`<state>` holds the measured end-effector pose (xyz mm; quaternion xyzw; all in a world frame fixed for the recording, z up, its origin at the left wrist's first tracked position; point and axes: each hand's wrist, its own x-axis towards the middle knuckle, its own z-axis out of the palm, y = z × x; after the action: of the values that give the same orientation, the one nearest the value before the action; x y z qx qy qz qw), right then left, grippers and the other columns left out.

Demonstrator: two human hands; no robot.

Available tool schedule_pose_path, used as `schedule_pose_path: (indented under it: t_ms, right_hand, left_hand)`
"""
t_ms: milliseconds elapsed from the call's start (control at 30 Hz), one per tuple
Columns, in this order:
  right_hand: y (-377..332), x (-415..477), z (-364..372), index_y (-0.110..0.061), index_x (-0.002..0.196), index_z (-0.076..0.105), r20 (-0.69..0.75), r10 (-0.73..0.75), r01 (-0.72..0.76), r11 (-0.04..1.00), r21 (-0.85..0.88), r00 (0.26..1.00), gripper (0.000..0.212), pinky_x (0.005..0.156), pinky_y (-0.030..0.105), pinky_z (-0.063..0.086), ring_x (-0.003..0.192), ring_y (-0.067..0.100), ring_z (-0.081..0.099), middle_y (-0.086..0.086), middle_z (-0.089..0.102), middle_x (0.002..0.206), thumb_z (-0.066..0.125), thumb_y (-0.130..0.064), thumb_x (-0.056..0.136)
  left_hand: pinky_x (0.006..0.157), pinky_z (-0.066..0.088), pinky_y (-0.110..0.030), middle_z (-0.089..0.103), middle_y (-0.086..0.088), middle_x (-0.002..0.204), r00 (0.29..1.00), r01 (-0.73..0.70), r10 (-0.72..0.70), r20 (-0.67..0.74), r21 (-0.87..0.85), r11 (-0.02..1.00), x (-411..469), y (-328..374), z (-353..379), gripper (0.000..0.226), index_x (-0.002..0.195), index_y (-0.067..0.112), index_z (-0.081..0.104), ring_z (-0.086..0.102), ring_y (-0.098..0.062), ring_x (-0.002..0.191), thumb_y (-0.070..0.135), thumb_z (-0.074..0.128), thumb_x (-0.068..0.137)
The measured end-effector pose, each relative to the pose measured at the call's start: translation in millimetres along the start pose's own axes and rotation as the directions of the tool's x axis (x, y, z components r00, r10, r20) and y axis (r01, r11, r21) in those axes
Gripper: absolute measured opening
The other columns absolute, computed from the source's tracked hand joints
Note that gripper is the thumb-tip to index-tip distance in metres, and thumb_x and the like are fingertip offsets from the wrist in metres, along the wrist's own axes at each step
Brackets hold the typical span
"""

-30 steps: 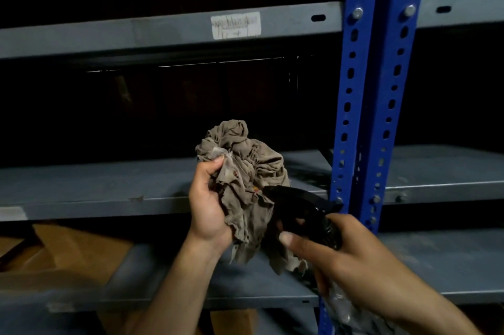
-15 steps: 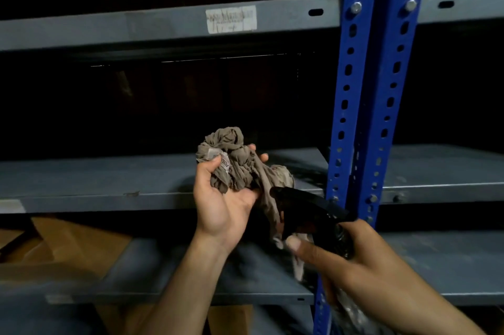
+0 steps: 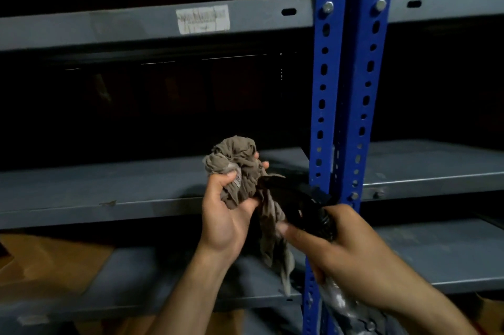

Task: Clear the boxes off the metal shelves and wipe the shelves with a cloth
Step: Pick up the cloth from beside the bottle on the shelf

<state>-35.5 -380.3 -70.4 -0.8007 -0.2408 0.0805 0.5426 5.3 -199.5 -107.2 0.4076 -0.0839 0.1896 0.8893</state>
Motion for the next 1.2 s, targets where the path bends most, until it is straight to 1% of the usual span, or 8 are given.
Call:
schedule_pose_path:
  t_ms: [133, 300, 533, 733, 800, 933, 1067, 1200]
  right_hand:
    - [-1, 1, -5, -0.009, 0.086, 0.065, 0.016, -0.029, 0.028, 0.999, 0.027, 0.999, 0.033, 0.047, 0.018, 0.043, 0.046, 0.009, 0.055, -0.005, 0.055, 0.050, 0.070, -0.041, 0.087]
    - [15, 3, -8, -0.019, 0.078, 0.064, -0.023, 0.007, -0.008, 1.000, -0.024, 1.000, 0.027, 0.052, 0.026, 0.045, 0.048, 0.007, 0.054, -0.007, 0.055, 0.049, 0.069, -0.042, 0.089]
    - [41, 2, -21, -0.018, 0.081, 0.064, -0.083, 0.060, -0.066, 0.996, -0.063, 0.995, 0.034, 0.058, 0.034, 0.046, 0.052, 0.013, 0.055, -0.004, 0.054, 0.052, 0.069, -0.051, 0.086]
    - [39, 7, -33, -0.016, 0.086, 0.068, -0.168, 0.066, -0.054, 0.996, 0.072, 0.984, 0.025, 0.052, 0.021, 0.045, 0.051, 0.007, 0.058, -0.005, 0.059, 0.054, 0.072, -0.041, 0.086]
    - [38, 8, -49, -0.013, 0.083, 0.068, -0.346, 0.044, 0.003, 0.991, 0.134, 0.937, 0.026, 0.046, 0.020, 0.043, 0.047, 0.012, 0.055, -0.001, 0.057, 0.053, 0.072, -0.039, 0.082]
    - [29, 13, -107, -0.018, 0.090, 0.068, -0.674, -0.033, 0.131, 0.987, 0.096, 0.738, 0.018, 0.037, 0.011, 0.034, 0.037, 0.000, 0.047, -0.003, 0.059, 0.049, 0.068, -0.036, 0.088]
    - [25, 43, -167, -0.023, 0.084, 0.065, -0.832, -0.092, 0.224, 0.974, 0.039, 0.547, 0.016, 0.040, 0.018, 0.040, 0.041, 0.005, 0.054, -0.004, 0.061, 0.056, 0.070, -0.036, 0.091]
    - [29, 97, -203, -0.024, 0.081, 0.065, -0.872, -0.112, 0.232, 0.973, 0.002, 0.476, 0.015, 0.047, 0.019, 0.049, 0.055, 0.009, 0.064, -0.007, 0.067, 0.074, 0.070, -0.033, 0.091]
  left_hand:
    - [0.101, 0.050, -0.048, 0.057, -0.024, 0.137, 0.995, 0.075, -0.070, -0.075, 0.063, 0.995, -1, -6, 2, 0.080, 0.135, -0.001, 0.052, 0.051, -0.042, 0.131, 0.032, 0.068, 0.064]
    - [0.099, 0.050, -0.039, 0.061, -0.021, 0.134, 0.999, 0.017, -0.018, -0.048, -0.020, 1.000, 8, -9, 3, 0.051, 0.122, 0.008, 0.064, 0.057, -0.033, 0.127, 0.011, 0.052, 0.072]
    - [0.106, 0.049, -0.043, 0.066, -0.016, 0.128, 0.999, -0.030, 0.034, 0.024, -0.126, 0.992, 14, -1, 13, 0.056, 0.125, 0.021, 0.066, 0.061, -0.030, 0.123, 0.007, 0.046, 0.075]
    - [0.089, 0.056, -0.034, 0.069, -0.016, 0.119, 0.998, 0.065, -0.065, -0.019, 0.008, 0.998, 10, -16, 21, 0.053, 0.122, 0.008, 0.065, 0.065, -0.028, 0.116, 0.009, 0.058, 0.070]
    - [0.082, 0.057, -0.032, 0.072, -0.014, 0.110, 0.993, 0.105, -0.105, -0.054, 0.008, 0.994, 10, -15, 24, 0.048, 0.118, 0.004, 0.068, 0.068, -0.025, 0.106, 0.013, 0.059, 0.071]
    - [0.063, 0.061, -0.027, 0.074, -0.006, 0.085, 0.978, 0.170, -0.178, -0.106, -0.085, 0.982, 11, -1, 35, 0.037, 0.071, 0.013, 0.081, 0.072, -0.016, 0.072, 0.012, 0.046, 0.084]
    - [0.066, 0.061, -0.027, 0.075, -0.003, 0.085, 0.980, 0.147, -0.168, -0.106, -0.179, 0.973, 15, 9, 45, 0.040, 0.070, 0.013, 0.081, 0.073, -0.014, 0.071, 0.013, 0.045, 0.087]
    - [0.072, 0.061, -0.031, 0.076, -0.006, 0.089, 0.979, 0.146, -0.173, -0.109, -0.215, 0.966, 13, 16, 58, 0.029, 0.073, 0.011, 0.082, 0.075, -0.016, 0.076, 0.015, 0.053, 0.067]
